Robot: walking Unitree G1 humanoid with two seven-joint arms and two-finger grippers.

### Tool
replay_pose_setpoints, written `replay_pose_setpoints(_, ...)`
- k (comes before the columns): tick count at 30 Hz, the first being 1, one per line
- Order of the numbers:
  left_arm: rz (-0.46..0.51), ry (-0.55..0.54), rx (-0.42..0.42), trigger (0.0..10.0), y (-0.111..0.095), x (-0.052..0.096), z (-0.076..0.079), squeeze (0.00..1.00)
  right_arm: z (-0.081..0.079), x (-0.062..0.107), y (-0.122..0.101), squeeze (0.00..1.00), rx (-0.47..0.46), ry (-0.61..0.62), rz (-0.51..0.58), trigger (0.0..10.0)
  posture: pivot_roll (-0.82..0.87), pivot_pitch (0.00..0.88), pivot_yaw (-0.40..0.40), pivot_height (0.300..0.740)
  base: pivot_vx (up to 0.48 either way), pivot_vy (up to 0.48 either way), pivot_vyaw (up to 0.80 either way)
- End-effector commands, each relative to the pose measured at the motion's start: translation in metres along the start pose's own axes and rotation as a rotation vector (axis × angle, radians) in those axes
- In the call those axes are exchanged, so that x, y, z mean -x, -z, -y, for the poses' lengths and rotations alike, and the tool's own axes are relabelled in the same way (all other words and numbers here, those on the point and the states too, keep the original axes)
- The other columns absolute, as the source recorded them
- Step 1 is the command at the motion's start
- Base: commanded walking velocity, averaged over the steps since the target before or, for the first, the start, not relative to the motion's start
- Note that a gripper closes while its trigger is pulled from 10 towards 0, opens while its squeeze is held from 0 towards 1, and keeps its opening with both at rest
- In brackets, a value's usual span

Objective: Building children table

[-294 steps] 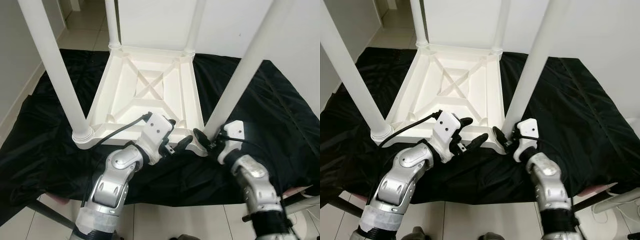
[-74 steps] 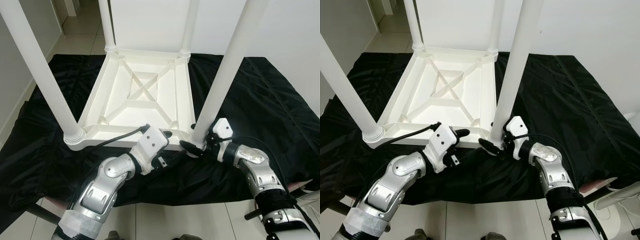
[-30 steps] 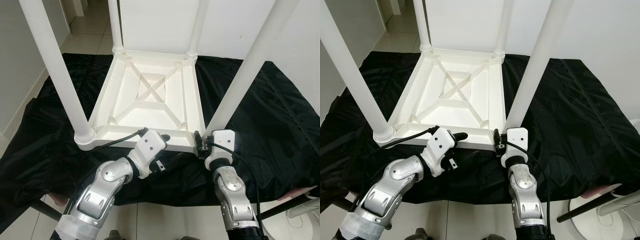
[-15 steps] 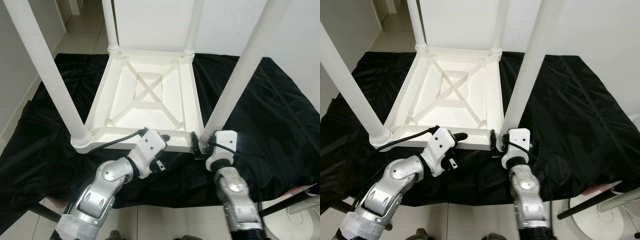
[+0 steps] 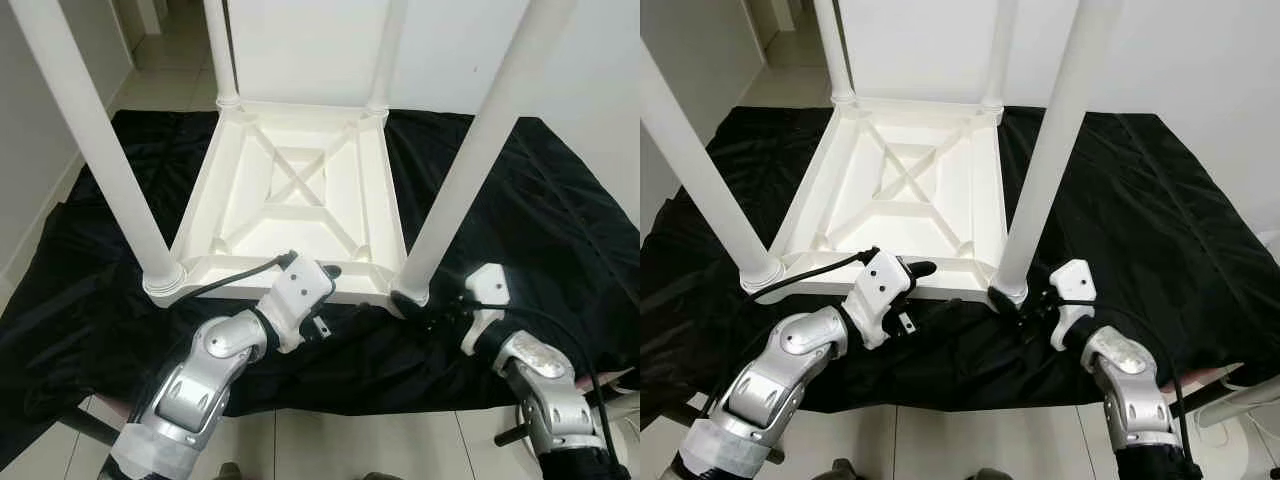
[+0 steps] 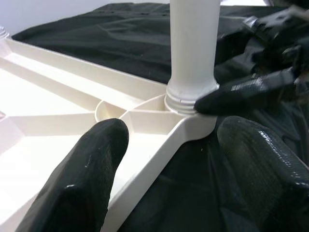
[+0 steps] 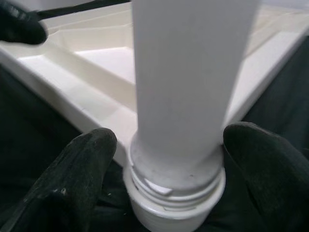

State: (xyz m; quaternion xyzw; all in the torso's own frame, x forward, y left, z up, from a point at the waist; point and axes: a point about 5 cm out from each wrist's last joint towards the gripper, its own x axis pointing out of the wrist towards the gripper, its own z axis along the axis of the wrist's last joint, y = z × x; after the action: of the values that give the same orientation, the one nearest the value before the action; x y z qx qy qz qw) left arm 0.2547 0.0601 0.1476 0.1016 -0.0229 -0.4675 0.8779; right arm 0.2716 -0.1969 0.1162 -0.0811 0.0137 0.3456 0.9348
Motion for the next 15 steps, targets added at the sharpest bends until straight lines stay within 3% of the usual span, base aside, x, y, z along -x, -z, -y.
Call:
replay_pose_setpoints(1,0.001,-0.004,0.002,10.0,0.000,-0.001,-0.002,0.00,0.002,-0.005,-0.001,0.00,0.016,-0.048,-0.003,10.0,-0.04,0.000,0.017,0.740,0.000,0.000,0.00)
replay_pose_setpoints(12,0.009,0.001,-0.008,10.0,-0.002,-0.004,-0.003,0.00,0.015,-0.037,-0.012,0.00,0.099,-0.162,-0.006,10.0,-0.02,0.000,0.016,0.740,0.000,0.000,0.00)
replay_pose_setpoints(13,0.008,0.002,-0.009,10.0,-0.002,-0.004,-0.003,0.00,0.016,-0.041,-0.013,0.00,0.110,-0.181,-0.008,4.3,-0.02,0.000,0.013,0.740,0.000,0.000,0.00)
replay_pose_setpoints(14,0.008,0.001,-0.008,10.0,-0.002,-0.004,-0.003,0.00,0.016,-0.041,-0.012,0.00,0.113,-0.206,-0.022,0.0,-0.02,0.000,0.009,0.740,0.000,0.000,0.00)
replay_pose_setpoints(15,0.008,0.001,-0.008,10.0,-0.002,-0.004,-0.003,0.00,0.016,-0.041,-0.012,0.00,0.113,-0.206,-0.022,0.0,-0.02,0.000,0.009,0.740,0.000,0.000,0.00)
